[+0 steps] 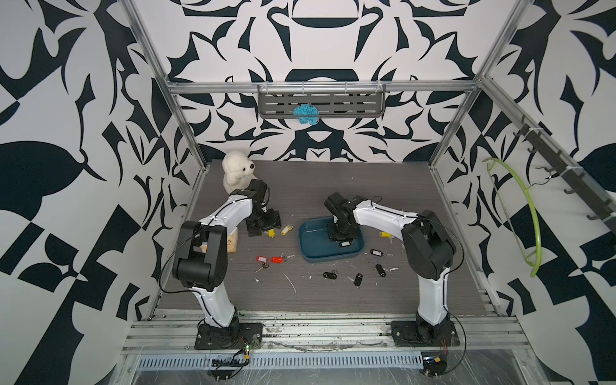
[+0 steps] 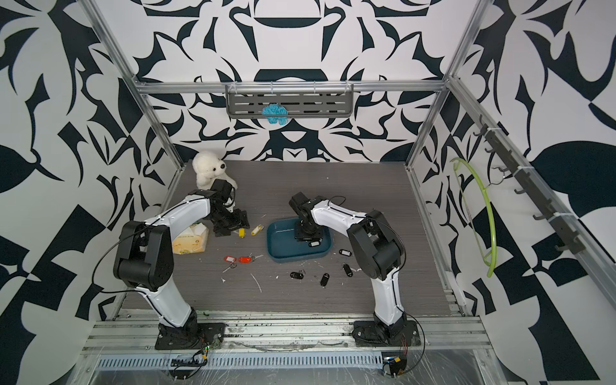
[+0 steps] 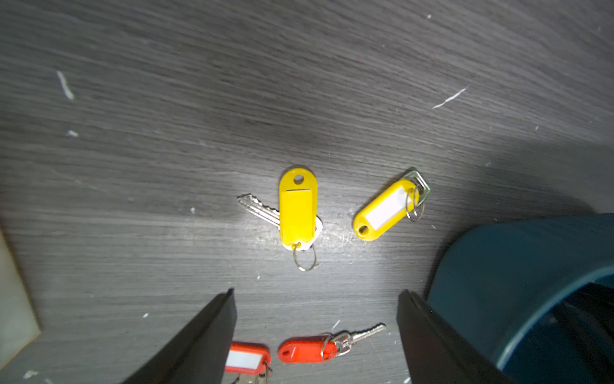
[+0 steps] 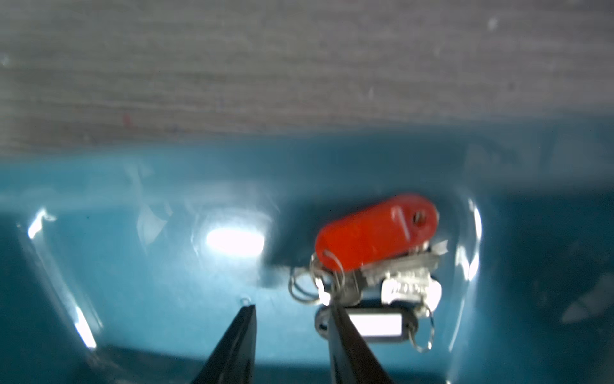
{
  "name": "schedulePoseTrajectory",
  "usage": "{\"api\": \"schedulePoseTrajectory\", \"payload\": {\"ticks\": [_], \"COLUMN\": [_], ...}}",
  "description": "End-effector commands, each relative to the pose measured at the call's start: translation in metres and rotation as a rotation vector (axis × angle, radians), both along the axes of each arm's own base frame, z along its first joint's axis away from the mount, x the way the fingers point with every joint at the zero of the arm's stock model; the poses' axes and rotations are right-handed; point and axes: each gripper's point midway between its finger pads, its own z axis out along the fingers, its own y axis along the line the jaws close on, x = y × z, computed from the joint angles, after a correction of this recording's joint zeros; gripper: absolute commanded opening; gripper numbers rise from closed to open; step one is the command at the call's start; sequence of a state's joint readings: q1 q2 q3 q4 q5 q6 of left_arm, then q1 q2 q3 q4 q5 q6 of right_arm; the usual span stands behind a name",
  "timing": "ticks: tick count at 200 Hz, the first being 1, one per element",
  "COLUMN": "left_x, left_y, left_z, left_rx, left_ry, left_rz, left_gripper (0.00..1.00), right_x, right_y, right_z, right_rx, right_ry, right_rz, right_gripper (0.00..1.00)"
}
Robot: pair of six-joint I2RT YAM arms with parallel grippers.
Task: Take the keys out of the storage box
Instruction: Pick up the key from the storage box.
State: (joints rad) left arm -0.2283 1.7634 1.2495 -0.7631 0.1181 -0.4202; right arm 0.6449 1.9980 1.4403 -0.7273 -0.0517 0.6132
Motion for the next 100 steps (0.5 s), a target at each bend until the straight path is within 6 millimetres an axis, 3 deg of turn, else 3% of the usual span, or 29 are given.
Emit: {"api": "schedulePoseTrajectory", "payload": {"ticks": [1, 100], "left_x": [-0.005, -0.002], "left_y": [0.001, -0.003], "left_z": [0.011, 0.026], "left_rx": [-0.016, -0.048], "left_ry": [-0.020, -0.076], "left_rz": [0.003, -0.004], "left_gripper": [0.84, 0.84], "right_x": [0.010, 0.008], "right_y": [0.005, 0.009], "right_z": [0.014, 0.001], "right_rx": [0.016, 0.013], "right_ry": [-0.031, 0.015], "right_rz": [0.011, 0.018], "right_gripper": [0.36, 0.28]}}
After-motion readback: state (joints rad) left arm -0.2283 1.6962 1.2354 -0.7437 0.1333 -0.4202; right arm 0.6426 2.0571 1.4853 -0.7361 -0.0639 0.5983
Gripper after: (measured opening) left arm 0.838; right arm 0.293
